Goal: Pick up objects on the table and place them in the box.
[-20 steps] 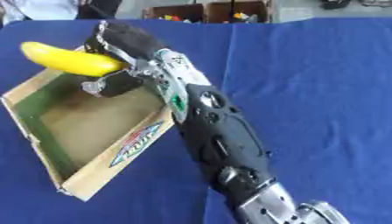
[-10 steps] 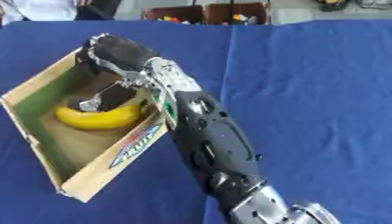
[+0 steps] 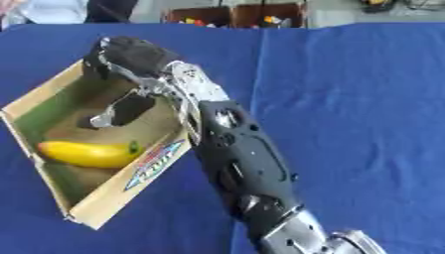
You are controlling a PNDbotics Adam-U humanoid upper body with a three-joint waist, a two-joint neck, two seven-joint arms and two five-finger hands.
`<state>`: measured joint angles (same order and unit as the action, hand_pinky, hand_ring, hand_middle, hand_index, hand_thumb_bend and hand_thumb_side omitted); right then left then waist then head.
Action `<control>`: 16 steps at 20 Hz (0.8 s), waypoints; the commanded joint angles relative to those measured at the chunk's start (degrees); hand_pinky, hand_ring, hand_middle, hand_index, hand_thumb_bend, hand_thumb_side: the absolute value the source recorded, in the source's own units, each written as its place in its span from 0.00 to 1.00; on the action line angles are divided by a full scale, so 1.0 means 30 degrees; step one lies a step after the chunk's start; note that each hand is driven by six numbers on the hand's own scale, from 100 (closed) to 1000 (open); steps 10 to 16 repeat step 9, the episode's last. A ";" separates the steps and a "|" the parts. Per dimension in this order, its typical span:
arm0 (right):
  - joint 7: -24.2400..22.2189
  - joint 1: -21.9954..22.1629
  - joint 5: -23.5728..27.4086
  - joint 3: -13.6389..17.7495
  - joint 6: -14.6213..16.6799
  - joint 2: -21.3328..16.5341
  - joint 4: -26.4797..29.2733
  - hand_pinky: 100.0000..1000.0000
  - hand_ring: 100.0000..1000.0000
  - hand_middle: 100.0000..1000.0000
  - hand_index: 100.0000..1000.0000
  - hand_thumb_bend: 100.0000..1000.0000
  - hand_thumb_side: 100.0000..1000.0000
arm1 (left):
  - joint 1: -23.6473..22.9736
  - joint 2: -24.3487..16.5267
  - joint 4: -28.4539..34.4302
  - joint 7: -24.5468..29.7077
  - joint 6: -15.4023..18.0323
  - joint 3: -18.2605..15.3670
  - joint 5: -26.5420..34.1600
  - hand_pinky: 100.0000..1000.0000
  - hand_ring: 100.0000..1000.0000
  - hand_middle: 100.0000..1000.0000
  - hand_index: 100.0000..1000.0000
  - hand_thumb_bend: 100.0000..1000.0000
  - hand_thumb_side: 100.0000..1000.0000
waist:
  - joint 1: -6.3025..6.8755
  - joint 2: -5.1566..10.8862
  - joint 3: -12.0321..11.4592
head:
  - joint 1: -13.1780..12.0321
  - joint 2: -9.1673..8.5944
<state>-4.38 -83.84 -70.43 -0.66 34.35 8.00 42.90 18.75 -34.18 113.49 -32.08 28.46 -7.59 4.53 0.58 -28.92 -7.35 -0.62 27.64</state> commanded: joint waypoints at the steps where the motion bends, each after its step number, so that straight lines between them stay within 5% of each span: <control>1: 0.0223 -0.0310 0.0581 0.0156 -0.0281 -0.0004 0.1177 0.44 0.62 0.42 0.64 0.49 0.65 | 0.0096 -0.0370 0.0368 0.0019 0.0013 -0.0087 0.0057 0.66 0.77 0.82 0.91 0.00 0.85 | -0.0138 0.6786 -0.0005 | -0.0063 -0.0199; 4: 0.0449 -0.0251 0.1160 0.0220 -0.0599 -0.0214 0.1959 0.44 0.62 0.43 0.64 0.48 0.68 | 0.0073 -0.0386 0.0368 0.0007 0.0016 -0.0096 0.0039 0.66 0.77 0.82 0.91 0.00 0.85 | -0.0123 0.6817 0.0058 | -0.0100 -0.0181; 9: 0.0621 -0.0279 0.2286 0.0403 -0.0824 -0.0943 0.2853 0.47 0.67 0.47 0.68 0.51 0.99 | -0.0011 -0.0419 0.0368 -0.0024 0.0015 -0.0123 -0.0019 0.66 0.77 0.82 0.91 0.00 0.85 | -0.0105 0.6878 0.0217 | -0.0161 -0.0142; 16: 0.0621 -0.0279 0.2286 0.0403 -0.0824 -0.0943 0.2853 0.47 0.67 0.47 0.68 0.51 0.99 | -0.0011 -0.0419 0.0368 -0.0024 0.0015 -0.0123 -0.0019 0.66 0.77 0.82 0.91 0.00 0.85 | -0.0105 0.6878 0.0217 | -0.0161 -0.0142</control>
